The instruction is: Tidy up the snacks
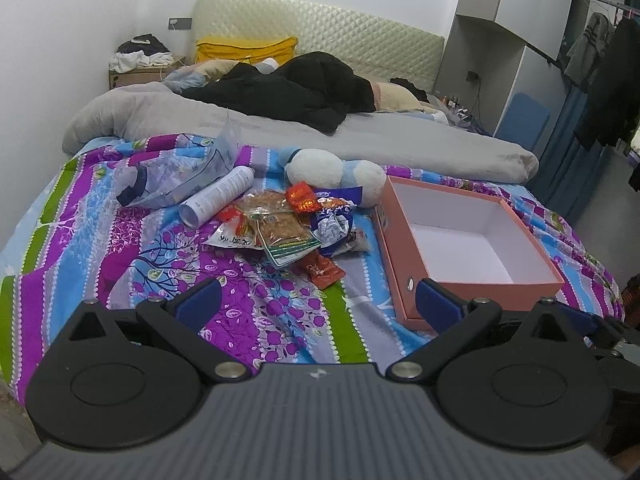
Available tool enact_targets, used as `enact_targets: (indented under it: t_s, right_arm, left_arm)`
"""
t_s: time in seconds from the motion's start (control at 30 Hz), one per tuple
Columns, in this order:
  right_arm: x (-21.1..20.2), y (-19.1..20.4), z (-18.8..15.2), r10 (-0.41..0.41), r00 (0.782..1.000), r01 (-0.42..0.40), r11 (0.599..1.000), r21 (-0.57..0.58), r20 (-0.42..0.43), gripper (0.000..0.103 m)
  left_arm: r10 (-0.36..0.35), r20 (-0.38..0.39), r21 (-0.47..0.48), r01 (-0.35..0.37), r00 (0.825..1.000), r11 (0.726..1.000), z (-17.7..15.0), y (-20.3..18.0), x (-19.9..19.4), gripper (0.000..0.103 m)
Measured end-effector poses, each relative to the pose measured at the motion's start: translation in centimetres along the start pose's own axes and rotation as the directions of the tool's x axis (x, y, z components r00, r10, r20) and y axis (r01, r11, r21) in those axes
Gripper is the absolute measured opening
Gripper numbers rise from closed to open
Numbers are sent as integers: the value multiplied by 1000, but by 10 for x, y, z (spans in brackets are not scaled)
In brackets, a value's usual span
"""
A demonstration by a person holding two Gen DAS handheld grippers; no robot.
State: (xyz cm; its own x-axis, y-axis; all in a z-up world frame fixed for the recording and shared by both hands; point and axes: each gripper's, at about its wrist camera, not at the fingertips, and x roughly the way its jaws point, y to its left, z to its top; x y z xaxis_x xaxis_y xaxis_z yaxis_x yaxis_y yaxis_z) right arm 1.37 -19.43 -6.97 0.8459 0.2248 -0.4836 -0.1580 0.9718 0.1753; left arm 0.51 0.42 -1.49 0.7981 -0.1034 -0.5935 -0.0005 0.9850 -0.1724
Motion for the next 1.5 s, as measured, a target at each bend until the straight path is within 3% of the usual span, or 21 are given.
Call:
enact_targets:
  t_s: [0.33,0.67,1.03,1.17,1.5]
  right_arm:
    - [9,-4,-5,-19,999,19,1000,1,-38,103]
    - [27,-3,-11,19,995,-17,1000,16,-102,103]
    - [58,13,-9,63,992,-65,998,-16,-113,102]
    - [79,23,-9,89,984,-99,993,-58,-154,72]
    - [150,44,-19,47,980,-83,979,-188,-192,70]
  left_arm:
    - [-2,-35,4,2,999,1000,2,4,16,103]
    - [-27,-78,-10,26,997,1000,5,18,47,103]
    - [-95,-84,-98,86,992,991,14,44,94,103]
    - [-109,-92,-159,94,990,983,13,61,115,103]
    - [-176,-142,-296,128,974,947,8,102,188,103]
